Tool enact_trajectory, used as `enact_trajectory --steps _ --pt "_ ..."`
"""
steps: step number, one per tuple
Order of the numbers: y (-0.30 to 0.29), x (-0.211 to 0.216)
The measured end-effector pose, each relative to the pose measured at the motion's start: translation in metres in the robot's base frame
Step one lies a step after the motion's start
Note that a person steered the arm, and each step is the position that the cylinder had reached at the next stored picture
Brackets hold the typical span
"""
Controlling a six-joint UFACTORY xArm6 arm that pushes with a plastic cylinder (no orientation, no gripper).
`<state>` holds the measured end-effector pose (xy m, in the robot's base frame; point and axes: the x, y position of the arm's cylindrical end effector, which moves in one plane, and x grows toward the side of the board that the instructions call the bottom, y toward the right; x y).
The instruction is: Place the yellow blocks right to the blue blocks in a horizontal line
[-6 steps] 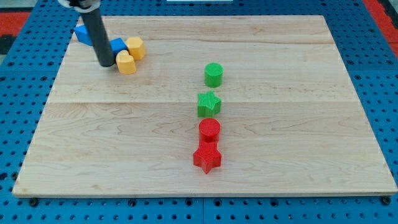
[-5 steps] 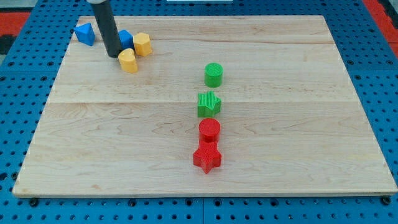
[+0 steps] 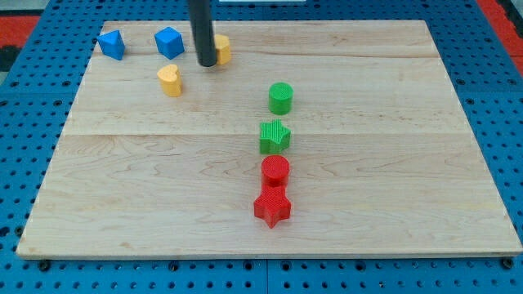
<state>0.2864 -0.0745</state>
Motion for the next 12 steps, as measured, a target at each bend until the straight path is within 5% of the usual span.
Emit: enact_trajectory --steps 2,3,6,10,12 --pt "0.026 0.024" --pt "0.024 0.089" --pt "-0.165 0.060" --pt "0.078 0.039" --pt "0.077 0.035"
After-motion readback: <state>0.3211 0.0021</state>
